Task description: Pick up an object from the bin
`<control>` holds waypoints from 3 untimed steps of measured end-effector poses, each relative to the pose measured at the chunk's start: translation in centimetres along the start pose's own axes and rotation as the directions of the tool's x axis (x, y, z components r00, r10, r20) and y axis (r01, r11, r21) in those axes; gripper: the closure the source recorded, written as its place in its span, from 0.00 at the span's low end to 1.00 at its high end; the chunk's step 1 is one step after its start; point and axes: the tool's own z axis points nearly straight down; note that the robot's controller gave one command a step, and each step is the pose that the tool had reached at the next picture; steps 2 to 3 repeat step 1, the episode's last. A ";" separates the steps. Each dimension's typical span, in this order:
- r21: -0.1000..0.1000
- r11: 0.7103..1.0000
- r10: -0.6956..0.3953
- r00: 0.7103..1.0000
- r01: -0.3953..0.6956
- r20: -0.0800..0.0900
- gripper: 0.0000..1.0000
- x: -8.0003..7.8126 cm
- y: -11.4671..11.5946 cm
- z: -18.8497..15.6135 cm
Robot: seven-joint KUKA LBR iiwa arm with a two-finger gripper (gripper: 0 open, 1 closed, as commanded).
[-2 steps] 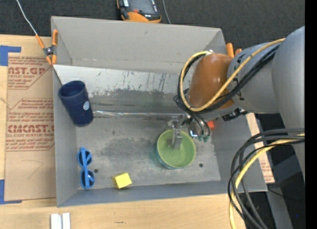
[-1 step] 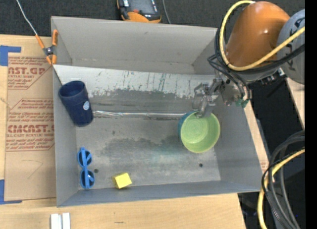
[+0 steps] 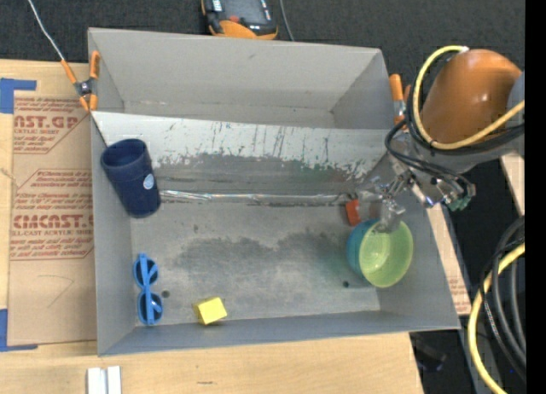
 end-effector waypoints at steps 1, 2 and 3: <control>0.006 0.998 0.061 0.998 -0.061 0.010 1.00 0.4 0.1 -10.1; 0.006 0.998 0.061 0.998 -0.061 0.010 1.00 0.4 0.1 -10.1; 0.006 0.998 0.061 0.998 -0.061 0.010 1.00 0.4 0.1 -10.1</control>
Offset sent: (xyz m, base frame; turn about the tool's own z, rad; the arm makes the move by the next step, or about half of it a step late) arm -0.0073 -0.0013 0.0957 0.0609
